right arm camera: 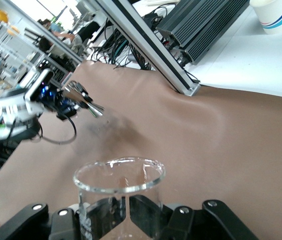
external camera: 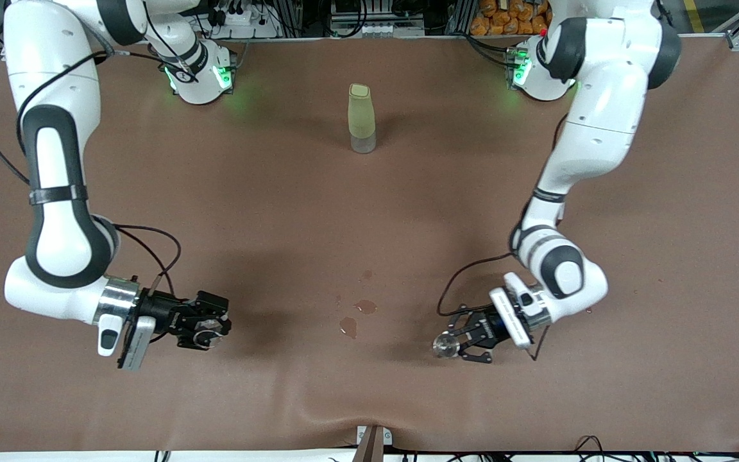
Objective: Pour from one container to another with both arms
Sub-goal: 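Lower the jigger with the left gripper while the right gripper lowers the beaker, then open both grippers and withdraw them from the jigger and beaker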
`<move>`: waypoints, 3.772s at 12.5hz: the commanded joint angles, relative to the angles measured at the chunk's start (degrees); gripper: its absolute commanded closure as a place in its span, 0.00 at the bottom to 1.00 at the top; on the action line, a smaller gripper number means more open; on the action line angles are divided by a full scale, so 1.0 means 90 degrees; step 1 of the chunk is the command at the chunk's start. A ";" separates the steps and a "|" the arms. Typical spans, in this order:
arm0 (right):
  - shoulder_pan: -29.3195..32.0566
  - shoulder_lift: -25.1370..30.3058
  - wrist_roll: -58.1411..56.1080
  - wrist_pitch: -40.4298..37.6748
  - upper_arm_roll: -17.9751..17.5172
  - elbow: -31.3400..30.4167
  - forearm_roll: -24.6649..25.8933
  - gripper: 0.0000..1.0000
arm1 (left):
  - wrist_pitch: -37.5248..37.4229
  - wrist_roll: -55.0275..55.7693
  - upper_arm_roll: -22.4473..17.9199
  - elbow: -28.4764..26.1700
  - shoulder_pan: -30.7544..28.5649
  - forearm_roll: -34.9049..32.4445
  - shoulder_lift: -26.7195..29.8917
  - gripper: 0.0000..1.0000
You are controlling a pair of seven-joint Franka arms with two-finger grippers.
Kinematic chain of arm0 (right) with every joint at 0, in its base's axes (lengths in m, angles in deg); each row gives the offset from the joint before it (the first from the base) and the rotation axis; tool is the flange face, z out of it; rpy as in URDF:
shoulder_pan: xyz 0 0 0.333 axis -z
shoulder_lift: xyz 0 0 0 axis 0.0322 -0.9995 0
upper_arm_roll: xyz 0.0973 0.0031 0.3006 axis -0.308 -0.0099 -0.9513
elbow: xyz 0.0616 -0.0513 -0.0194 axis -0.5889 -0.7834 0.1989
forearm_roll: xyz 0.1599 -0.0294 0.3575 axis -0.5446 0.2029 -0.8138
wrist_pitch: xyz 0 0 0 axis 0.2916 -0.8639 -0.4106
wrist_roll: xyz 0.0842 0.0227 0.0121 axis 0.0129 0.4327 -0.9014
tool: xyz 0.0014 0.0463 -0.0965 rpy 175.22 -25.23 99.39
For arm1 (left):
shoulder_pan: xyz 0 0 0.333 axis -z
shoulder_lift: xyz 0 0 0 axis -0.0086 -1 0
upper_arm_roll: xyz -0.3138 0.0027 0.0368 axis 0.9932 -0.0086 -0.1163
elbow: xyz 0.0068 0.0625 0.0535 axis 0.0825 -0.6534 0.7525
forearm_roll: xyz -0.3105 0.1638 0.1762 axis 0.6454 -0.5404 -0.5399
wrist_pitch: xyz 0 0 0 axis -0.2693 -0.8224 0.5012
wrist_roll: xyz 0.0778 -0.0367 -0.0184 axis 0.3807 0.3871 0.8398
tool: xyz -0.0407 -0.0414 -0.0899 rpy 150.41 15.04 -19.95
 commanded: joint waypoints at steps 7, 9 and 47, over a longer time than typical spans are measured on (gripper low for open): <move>0.1382 -0.1341 -0.4561 -0.1476 -0.0139 0.0206 -0.0871 1.00 | -0.3411 -0.0662 0.0081 -0.1705 -0.2453 -0.3496 0.0951 1.00; 0.1559 -0.1615 -0.5810 -0.1573 -0.0158 0.0216 -0.1085 1.00 | -0.3940 -0.0721 0.0081 -0.1676 -0.3087 -0.4200 0.0951 1.00; 0.2302 -0.0319 0.0361 -0.1594 -0.0071 0.0723 0.1859 0.00 | -0.4244 0.3432 -0.0876 0.0647 -0.4371 -0.7845 0.1027 0.00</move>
